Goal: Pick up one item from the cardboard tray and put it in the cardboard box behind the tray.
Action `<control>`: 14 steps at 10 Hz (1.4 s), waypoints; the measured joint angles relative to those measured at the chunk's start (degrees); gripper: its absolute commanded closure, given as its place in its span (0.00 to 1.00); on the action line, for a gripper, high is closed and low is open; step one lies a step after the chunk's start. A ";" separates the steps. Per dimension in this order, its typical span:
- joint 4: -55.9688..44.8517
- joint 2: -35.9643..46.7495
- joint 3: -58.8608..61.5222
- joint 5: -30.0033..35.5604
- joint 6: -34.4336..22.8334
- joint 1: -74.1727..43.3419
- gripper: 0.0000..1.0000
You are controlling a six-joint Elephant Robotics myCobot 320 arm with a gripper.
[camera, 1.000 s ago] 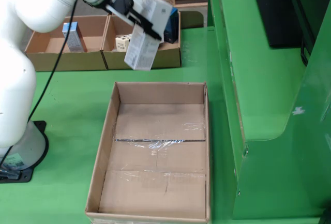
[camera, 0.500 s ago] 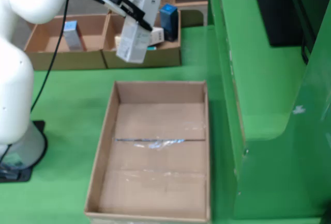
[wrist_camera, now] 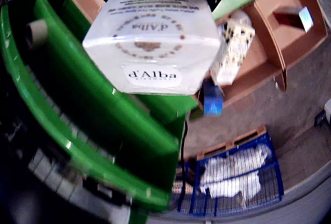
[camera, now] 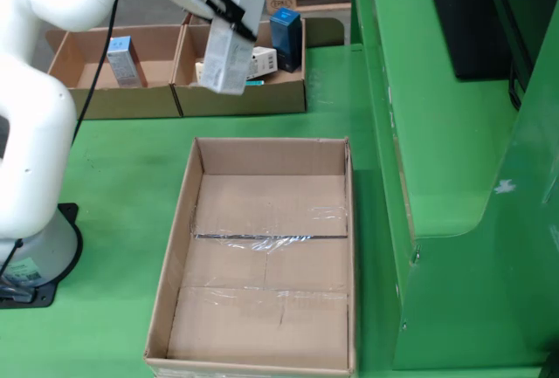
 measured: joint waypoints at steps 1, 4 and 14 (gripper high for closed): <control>2.55 -2.03 2.81 -1.23 0.00 1.41 1.00; 10.37 -8.09 4.92 -4.83 -1.41 4.57 1.00; 13.44 -8.09 5.09 -2.72 0.44 15.12 1.00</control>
